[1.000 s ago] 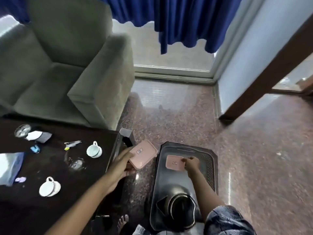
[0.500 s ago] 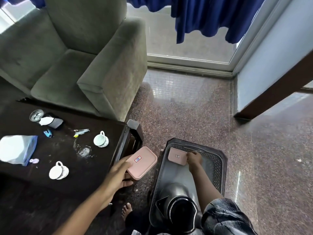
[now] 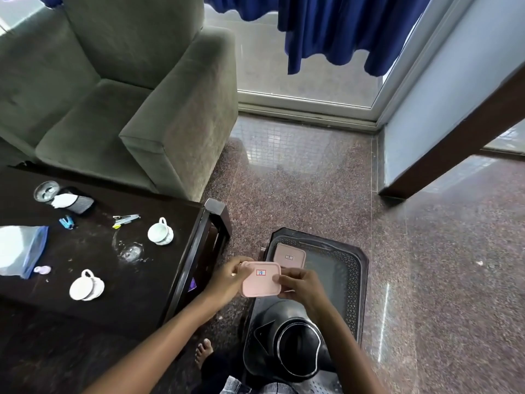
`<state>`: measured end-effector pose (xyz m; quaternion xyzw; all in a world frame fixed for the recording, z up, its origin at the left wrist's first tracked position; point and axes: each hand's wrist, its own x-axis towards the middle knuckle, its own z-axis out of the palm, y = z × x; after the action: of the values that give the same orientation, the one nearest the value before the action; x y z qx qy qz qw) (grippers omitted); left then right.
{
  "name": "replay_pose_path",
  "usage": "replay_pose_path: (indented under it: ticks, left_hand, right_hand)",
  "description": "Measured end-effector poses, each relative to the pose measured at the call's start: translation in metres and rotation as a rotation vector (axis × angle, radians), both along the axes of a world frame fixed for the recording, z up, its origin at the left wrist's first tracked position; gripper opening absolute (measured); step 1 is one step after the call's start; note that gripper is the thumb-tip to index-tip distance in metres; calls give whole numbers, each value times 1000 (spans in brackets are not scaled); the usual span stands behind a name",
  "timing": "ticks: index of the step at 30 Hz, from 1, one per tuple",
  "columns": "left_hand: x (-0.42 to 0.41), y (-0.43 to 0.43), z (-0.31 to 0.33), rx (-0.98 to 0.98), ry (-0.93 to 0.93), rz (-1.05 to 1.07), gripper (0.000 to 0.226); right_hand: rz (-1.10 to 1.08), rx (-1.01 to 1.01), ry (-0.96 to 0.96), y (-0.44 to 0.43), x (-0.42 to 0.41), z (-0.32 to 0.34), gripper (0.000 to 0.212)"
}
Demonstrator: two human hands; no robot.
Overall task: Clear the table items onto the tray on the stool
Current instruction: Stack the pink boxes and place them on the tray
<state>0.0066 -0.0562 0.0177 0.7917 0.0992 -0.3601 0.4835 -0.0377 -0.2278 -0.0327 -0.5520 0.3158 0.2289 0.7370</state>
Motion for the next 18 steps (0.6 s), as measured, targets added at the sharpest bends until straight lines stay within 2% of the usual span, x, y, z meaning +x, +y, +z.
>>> replay_pose_path:
  ticks: [3,5,10,14,18]
  left_hand:
    - [-4,-6,0,-11,26,-17,36]
    - [-7,-7,0,25,11,-54,40]
    - [-14,2,1,50,136,-77,28]
    - [-19,6,1,27,189,-71,26]
    - [-22,10,-1,13,211,-58,28]
  right_hand:
    - [-94,-35,56,-7,-9,-13,13]
    - [-132,-147,102,-17,-12,-27,15]
    - [-73,-405,274,-34,-14,-85,27]
    - [24,-474,370,-34,-12,-126,22]
    - [4,-516,401,-31,-5,-139,25]
